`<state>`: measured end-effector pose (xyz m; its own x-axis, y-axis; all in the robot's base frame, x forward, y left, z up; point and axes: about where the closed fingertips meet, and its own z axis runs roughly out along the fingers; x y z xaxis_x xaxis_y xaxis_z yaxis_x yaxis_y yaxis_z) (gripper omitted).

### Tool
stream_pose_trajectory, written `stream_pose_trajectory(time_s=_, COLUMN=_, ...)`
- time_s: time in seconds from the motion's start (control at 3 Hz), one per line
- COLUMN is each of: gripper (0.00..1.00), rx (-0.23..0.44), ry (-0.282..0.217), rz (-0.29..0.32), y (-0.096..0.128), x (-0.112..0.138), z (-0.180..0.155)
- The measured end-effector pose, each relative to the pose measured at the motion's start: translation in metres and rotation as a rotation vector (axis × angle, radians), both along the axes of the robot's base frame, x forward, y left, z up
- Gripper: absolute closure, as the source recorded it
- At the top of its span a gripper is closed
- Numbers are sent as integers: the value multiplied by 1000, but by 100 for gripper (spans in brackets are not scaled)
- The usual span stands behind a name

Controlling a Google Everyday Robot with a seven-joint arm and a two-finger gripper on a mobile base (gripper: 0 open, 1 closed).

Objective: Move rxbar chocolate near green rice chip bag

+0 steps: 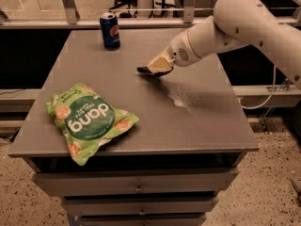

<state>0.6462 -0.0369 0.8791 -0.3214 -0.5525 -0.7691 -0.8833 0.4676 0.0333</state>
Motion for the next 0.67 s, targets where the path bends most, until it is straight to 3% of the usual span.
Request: stream_pose_trajectory(time_s=0.67, gripper=100, rx=57, ry=124, rz=106, y=40, x=-59, z=1)
